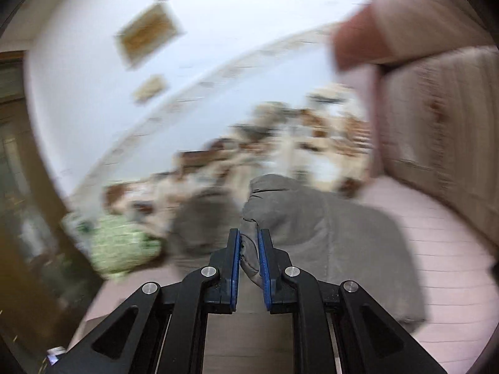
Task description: Fold large clothes
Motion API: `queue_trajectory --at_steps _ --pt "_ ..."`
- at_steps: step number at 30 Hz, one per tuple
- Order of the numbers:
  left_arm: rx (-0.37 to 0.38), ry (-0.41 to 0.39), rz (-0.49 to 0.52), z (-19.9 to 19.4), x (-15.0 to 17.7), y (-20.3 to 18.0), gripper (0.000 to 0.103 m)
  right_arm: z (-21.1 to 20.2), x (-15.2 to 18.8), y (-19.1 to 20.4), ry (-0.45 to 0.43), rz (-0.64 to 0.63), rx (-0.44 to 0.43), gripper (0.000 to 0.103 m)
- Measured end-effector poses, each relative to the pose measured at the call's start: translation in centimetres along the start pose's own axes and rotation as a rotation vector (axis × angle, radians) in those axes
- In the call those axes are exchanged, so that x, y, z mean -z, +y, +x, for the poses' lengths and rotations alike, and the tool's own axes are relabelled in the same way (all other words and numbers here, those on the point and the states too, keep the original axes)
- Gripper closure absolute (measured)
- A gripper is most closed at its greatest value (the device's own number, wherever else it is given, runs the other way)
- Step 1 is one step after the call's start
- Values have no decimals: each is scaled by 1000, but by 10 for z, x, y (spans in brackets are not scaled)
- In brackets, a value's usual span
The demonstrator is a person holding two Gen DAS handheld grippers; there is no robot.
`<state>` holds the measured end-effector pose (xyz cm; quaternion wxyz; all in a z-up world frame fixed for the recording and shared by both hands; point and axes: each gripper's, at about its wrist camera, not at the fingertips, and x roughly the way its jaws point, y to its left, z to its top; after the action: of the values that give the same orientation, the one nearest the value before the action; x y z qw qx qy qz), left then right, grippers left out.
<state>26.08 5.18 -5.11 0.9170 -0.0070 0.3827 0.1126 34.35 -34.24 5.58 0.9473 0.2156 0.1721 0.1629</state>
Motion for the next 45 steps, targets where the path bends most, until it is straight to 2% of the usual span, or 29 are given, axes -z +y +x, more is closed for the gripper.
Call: queue_trajectory --at_steps 4,6,8,11,15,17,19,21,22,23,24,25,27,28,30,31,34,37,39,42,45 --pt "-12 8 -8 2 1 8 2 17 27 80 52 -110 -139 90" --pt "-12 12 -12 2 2 10 2 31 46 104 92 -141 -171 90" --pt "-12 10 -16 1 2 13 2 58 74 126 171 -148 -211 90" --pt "-19 8 -19 1 3 16 2 92 109 144 257 -149 -265 90" --pt "-25 25 -28 7 4 19 2 136 149 147 342 -159 -258 86" --pt "-29 32 -30 9 3 19 2 155 169 148 430 -149 -277 84" --pt "-29 34 -30 10 3 20 2 157 171 145 475 -108 -337 84" --pt "-28 34 -35 11 2 21 2 142 158 146 429 -126 -353 83" --pt "-23 34 -38 10 1 20 2 135 150 144 388 -138 -335 77" --pt "-21 33 -37 11 1 20 2 127 138 136 337 -146 -294 65" --pt "-24 31 -32 11 0 18 2 122 132 130 311 -149 -254 58" --pt "-26 30 -26 12 -1 17 2 119 122 113 284 -157 -152 48" --pt "-35 28 -8 17 -5 13 2 121 115 86 288 -173 -10 47" --pt "-42 28 -4 21 -9 11 2 125 114 63 305 -194 115 47" --pt "-41 46 -4 32 -16 8 2 130 115 32 350 -181 245 47" --pt "-45 59 -8 39 -19 7 2 135 118 8 387 -132 276 47" --pt "-72 85 -13 62 -30 1 2 143 128 -36 472 -48 329 48" --pt "-98 123 8 93 -39 -8 2 159 149 -60 569 -41 369 49" --pt "-138 161 30 118 -42 -12 2 165 161 -70 628 -21 358 48" --pt "-144 207 27 141 -43 -14 1 168 171 -71 638 -59 366 47" --pt "-150 198 24 137 -49 -13 0 166 165 -65 650 -81 383 46"
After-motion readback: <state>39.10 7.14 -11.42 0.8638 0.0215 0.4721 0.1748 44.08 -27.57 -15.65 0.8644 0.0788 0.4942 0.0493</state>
